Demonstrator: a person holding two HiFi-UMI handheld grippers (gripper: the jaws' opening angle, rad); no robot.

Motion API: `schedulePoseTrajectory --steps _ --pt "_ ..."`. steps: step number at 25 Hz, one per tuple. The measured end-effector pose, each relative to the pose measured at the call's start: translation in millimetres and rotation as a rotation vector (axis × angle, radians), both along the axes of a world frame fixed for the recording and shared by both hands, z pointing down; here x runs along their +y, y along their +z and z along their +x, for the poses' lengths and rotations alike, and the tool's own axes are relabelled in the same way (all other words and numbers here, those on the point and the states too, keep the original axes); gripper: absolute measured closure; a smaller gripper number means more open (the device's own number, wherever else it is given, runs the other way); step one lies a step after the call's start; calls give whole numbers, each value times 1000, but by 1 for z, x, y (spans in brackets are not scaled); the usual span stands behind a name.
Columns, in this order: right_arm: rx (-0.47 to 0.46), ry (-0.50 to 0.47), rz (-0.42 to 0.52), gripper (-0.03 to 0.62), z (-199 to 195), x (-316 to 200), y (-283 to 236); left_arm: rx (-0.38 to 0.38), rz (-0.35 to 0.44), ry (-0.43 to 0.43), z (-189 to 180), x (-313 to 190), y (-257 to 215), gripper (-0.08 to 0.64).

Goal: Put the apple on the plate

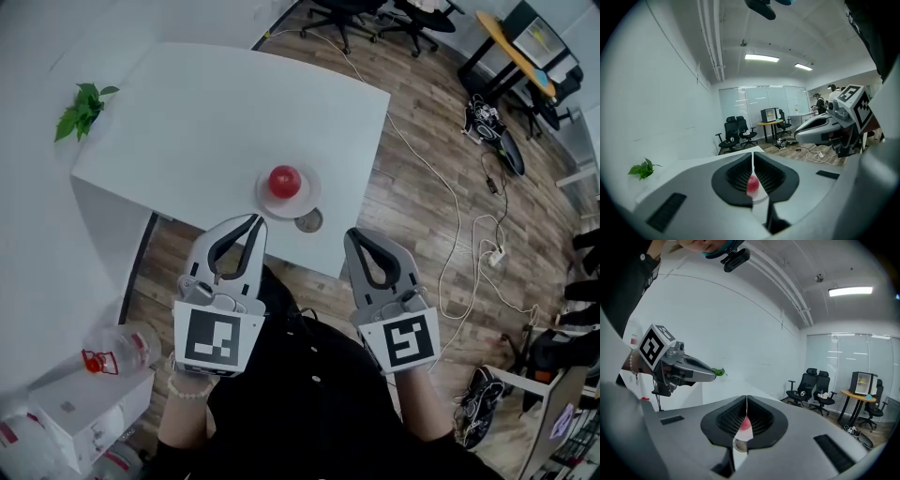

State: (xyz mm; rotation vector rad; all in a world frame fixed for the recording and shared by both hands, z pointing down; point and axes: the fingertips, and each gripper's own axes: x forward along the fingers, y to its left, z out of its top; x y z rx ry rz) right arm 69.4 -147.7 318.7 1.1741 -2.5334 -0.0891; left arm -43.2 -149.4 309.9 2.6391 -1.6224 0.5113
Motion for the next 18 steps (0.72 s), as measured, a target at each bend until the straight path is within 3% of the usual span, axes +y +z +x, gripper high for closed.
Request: schedulePoseTrajectory --steps 18 --pt "9 -10 5 551 1 6 -1 0 -7 22 7 3 0 535"
